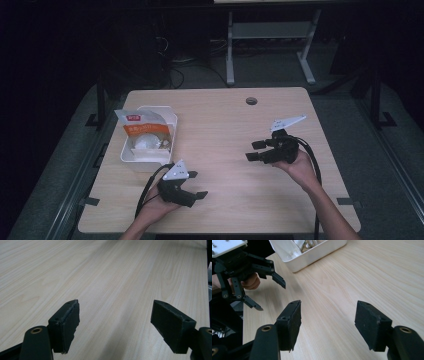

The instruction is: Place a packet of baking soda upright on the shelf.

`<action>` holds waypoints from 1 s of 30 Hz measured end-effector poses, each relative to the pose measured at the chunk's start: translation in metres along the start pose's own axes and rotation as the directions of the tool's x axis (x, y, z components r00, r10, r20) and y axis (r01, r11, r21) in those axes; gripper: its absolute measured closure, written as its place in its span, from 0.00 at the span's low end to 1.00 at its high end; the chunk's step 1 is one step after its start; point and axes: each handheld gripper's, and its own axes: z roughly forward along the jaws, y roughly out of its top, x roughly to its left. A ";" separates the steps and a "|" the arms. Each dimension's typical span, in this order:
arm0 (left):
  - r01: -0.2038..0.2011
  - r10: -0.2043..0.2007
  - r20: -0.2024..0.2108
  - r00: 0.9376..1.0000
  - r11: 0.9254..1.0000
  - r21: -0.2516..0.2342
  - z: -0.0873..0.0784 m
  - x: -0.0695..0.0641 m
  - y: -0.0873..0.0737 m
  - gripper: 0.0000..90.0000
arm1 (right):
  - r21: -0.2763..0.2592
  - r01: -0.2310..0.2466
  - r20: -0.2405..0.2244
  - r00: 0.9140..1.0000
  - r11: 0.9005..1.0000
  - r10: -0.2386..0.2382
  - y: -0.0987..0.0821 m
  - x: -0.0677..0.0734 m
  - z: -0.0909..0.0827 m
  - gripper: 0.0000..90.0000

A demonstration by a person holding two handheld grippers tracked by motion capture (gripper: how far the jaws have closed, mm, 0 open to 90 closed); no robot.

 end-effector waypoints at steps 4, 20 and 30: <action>-0.001 0.001 -0.003 1.000 1.000 -0.001 0.000 0.000 0.000 0.25 | -0.002 -0.003 0.007 1.000 1.000 0.003 -0.007 0.001 -0.006 0.41; 0.000 0.000 -0.007 1.000 1.000 -0.003 0.000 0.000 0.000 0.25 | -0.004 -0.038 0.028 0.999 0.999 0.038 -0.036 0.002 -0.025 0.40; -0.001 0.001 -0.008 1.000 1.000 -0.001 -0.001 0.000 0.000 0.25 | -0.006 -0.067 0.036 0.997 0.998 0.068 -0.058 0.003 -0.032 0.39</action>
